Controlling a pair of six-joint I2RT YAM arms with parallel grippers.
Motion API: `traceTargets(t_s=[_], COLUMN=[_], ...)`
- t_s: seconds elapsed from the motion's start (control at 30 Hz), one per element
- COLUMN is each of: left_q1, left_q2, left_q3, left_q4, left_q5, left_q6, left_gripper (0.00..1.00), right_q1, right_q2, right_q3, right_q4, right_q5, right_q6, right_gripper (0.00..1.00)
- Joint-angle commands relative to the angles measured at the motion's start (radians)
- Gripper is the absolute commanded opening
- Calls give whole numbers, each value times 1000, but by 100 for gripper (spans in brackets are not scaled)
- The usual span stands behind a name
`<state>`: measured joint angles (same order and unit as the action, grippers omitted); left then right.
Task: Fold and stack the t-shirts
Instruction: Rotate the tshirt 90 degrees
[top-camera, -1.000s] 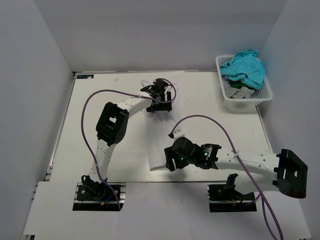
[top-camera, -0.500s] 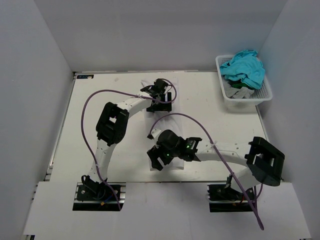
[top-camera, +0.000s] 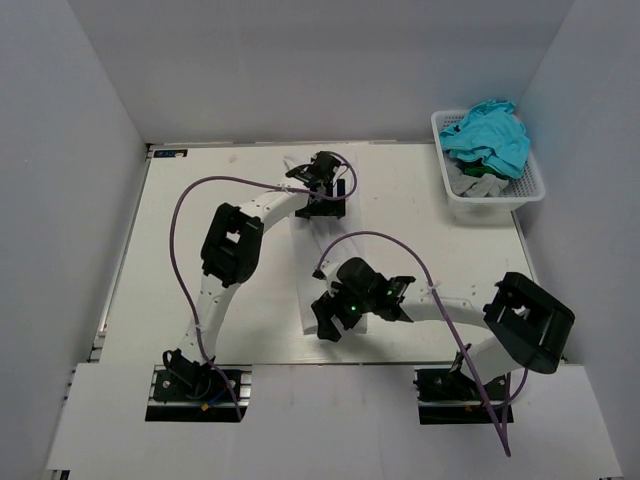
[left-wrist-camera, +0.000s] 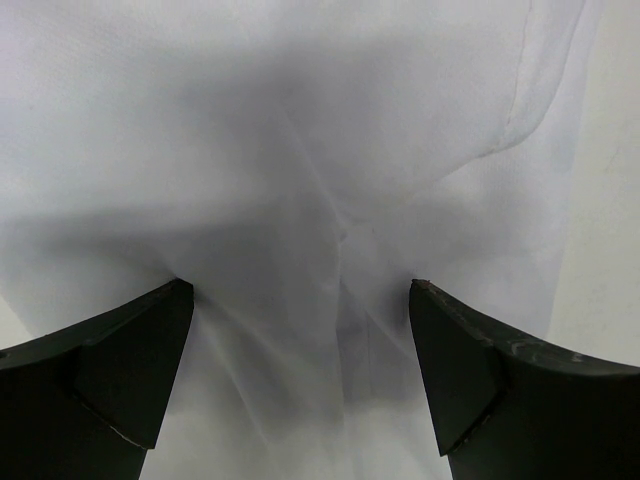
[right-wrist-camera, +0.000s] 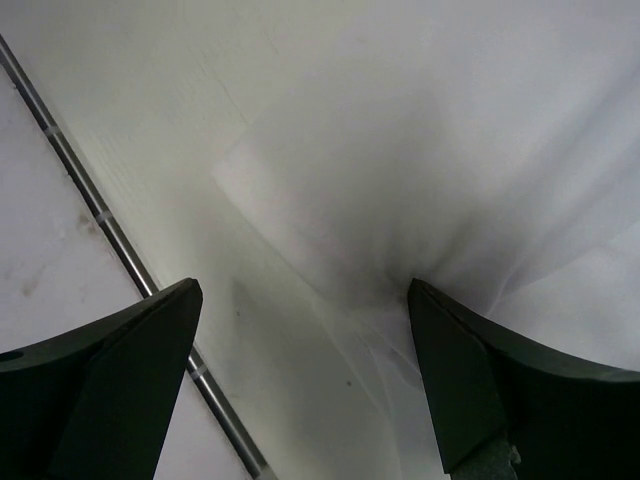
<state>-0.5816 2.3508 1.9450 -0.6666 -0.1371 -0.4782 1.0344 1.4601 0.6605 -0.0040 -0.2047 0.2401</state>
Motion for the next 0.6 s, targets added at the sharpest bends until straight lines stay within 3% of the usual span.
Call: traceTargets(t_s=[0.0, 0.23, 0.43, 0.57], left_q1=[31, 58, 58, 58], left_q2=[140, 258, 43, -146], left_q3=[76, 293, 195, 109], left_q4=[-71, -126, -25, -66], left_q5=[-10, 42, 129, 119], left_q6=[15, 70, 133, 130], left_gripper=[100, 100, 100, 100], right_q1=[-20, -71, -79, -80], right_q2=[51, 177, 43, -142], right_q3=[39, 209, 266, 271], right_q4=[13, -76, -91, -138], right_q5=[-91, -179, -134, 55], right_q6=[-70, -163, -114, -8], right_gripper=[90, 90, 90, 90])
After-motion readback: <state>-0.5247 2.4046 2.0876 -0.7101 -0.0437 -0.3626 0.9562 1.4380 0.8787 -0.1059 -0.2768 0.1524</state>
